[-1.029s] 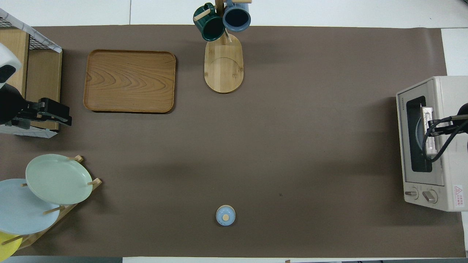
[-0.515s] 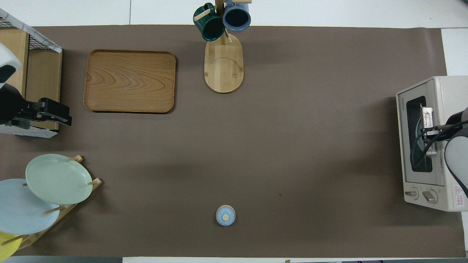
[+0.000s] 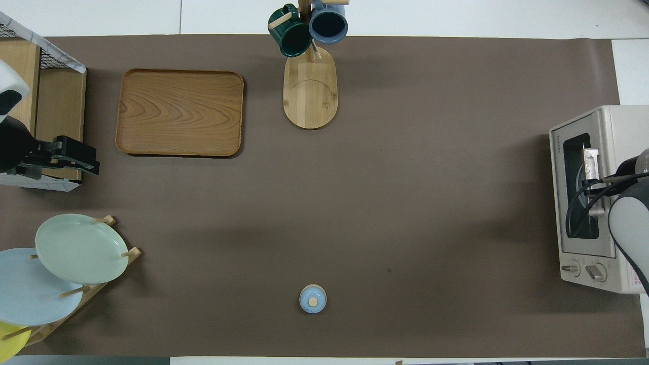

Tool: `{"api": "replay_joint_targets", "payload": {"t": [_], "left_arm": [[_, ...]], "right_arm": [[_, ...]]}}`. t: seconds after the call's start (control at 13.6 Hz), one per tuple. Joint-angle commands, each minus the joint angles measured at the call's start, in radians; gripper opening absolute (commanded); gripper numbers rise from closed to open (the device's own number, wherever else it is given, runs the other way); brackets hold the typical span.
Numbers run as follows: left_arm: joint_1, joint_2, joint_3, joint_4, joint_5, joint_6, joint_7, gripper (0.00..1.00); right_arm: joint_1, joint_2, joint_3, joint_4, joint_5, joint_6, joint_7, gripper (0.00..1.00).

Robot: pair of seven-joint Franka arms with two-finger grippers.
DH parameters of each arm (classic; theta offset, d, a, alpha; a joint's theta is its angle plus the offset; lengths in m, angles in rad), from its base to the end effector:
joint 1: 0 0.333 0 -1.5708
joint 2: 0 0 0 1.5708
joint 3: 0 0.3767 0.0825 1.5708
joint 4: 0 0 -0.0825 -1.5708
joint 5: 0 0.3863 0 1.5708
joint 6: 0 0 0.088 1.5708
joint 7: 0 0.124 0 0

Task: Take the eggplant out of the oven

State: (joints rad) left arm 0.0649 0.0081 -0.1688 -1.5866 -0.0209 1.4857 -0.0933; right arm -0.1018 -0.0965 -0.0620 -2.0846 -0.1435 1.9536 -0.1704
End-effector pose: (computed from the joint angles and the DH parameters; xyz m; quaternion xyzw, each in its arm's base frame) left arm 0.5445 -0.0591 0.6495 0.9984 -0.0056 -0.0552 0.0057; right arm 0.5075 -0.0967 0.5084 0.9974 0.0314 -0.0275 0.0593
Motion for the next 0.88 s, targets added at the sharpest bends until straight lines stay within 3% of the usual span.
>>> {"api": "replay_joint_targets", "payload": {"t": [0.0, 0.44, 0.81], "left_arm": [[0.009, -0.017, -0.003, -0.013, 0.010, 0.007, 0.001, 1.00], [0.009, -0.017, -0.005, -0.013, 0.010, 0.007, 0.001, 1.00], [0.009, -0.017, -0.003, -0.013, 0.010, 0.007, 0.001, 1.00]], "right_arm": [[0.031, 0.047, 0.001, -0.051, -0.001, 0.120, 0.011, 0.00], [0.070, 0.136, 0.002, -0.051, 0.056, 0.209, 0.058, 0.00], [0.102, 0.158, 0.008, -0.115, 0.064, 0.341, 0.098, 0.00]]}}
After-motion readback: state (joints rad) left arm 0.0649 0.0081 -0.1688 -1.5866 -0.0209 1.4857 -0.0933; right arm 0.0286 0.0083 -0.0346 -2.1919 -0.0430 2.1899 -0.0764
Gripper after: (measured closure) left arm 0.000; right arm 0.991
